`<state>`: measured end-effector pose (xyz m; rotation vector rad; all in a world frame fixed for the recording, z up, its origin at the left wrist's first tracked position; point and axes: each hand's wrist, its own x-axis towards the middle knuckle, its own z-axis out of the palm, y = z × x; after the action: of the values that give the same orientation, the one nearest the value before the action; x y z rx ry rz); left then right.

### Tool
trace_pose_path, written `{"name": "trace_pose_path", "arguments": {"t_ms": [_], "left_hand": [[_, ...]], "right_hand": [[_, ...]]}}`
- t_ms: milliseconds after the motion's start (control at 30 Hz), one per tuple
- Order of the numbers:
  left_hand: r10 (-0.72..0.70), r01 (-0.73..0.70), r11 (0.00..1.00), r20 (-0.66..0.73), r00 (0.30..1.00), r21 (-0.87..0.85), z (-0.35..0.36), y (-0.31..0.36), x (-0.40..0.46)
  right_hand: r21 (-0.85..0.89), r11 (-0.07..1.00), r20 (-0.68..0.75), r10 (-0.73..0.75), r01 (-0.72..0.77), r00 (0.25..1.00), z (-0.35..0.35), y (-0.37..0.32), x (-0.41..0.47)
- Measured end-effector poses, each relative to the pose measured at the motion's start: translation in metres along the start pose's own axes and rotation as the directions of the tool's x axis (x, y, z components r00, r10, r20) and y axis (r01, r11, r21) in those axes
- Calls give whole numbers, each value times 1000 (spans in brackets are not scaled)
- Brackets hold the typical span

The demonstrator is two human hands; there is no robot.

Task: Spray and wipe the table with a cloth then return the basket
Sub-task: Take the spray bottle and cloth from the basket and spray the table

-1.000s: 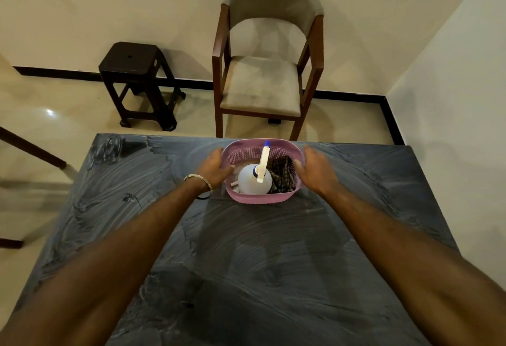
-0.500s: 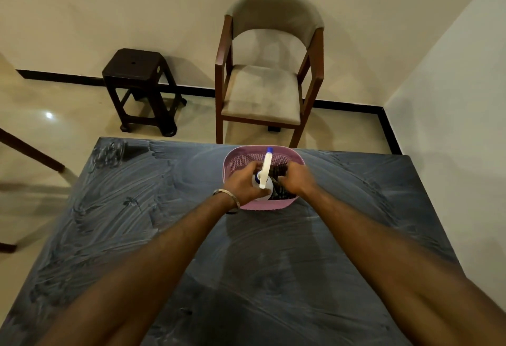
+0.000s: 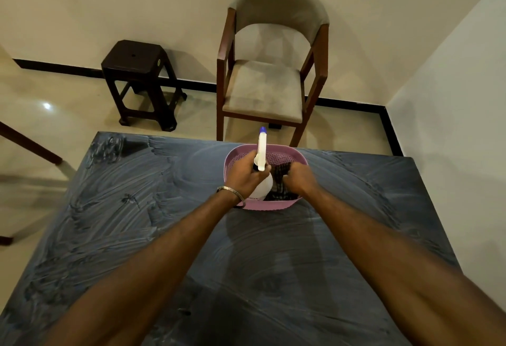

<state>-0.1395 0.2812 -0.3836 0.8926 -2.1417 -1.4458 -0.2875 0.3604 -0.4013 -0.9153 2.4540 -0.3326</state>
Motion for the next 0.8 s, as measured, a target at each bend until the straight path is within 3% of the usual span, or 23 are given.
{"name": "trace_pose_path", "arguments": {"t_ms": [233,533,667,800], "left_hand": [[-13,5,998,-124,992,-59,-11,13,3],[-82,52,987,-198,977,-150,-12,11,4],[-91,54,983,-213,973,-175,-17,15,2],[-100,52,978,-236,967,-201,-23,22,-1]], "right_hand": [[17,997,-25,73,-73,997,12,-8,10],[197,963,-141,212,-182,967,38,-8,21],[161,979,-68,134,-122,989,37,-6,21],[328,936,49,117,-126,992,32,-6,19]]}}
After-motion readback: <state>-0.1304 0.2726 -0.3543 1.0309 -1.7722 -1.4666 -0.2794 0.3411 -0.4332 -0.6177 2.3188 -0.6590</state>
